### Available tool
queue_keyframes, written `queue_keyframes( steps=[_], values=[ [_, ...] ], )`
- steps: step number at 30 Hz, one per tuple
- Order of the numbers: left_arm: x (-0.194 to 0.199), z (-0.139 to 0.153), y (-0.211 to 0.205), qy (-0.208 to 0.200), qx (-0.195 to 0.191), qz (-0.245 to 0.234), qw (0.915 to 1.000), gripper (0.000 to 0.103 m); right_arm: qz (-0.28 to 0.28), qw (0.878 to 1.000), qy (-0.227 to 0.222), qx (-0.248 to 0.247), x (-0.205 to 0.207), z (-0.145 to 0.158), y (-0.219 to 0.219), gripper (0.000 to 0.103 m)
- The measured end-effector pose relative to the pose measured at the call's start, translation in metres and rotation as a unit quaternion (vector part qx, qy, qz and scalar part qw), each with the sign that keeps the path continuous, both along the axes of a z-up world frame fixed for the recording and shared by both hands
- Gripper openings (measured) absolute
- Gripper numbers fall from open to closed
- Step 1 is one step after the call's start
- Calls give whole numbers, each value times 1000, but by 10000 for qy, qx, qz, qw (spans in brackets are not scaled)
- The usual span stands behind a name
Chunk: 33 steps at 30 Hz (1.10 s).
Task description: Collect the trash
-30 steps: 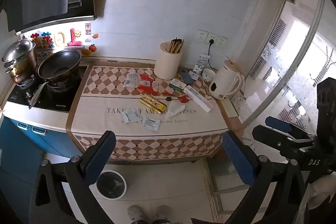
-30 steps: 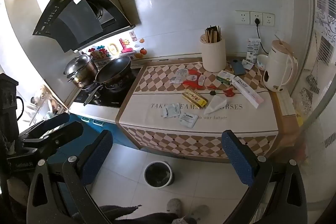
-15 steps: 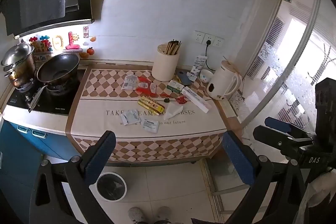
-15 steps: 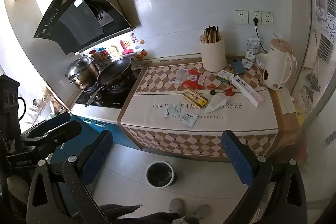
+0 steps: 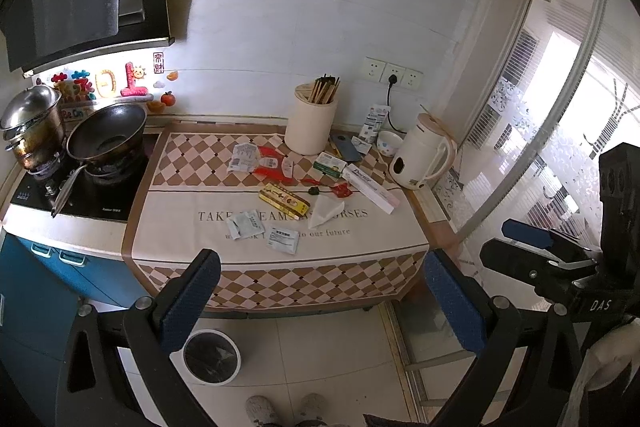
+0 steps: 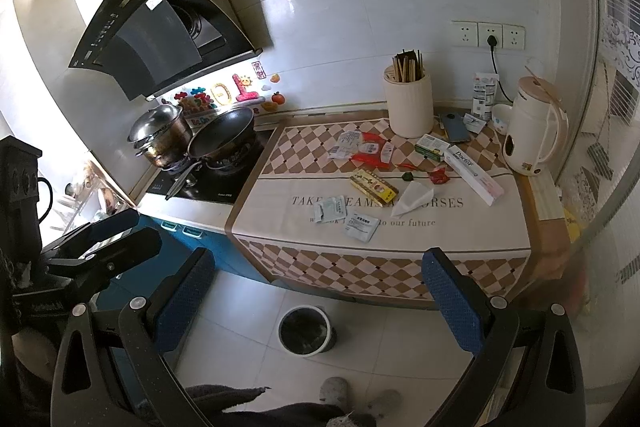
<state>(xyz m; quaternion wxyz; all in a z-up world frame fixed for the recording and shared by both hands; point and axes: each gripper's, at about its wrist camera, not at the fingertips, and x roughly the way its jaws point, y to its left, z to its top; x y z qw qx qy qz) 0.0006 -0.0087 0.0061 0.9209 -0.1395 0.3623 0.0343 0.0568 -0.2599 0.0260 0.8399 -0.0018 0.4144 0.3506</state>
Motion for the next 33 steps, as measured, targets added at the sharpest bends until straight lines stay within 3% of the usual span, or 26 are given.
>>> queue_keyframes(
  steps=[33],
  values=[
    [1,-4,-4,-20,-20,1,10000,103,116,9999,8,-57,-2,-2,3,103]
  ],
)
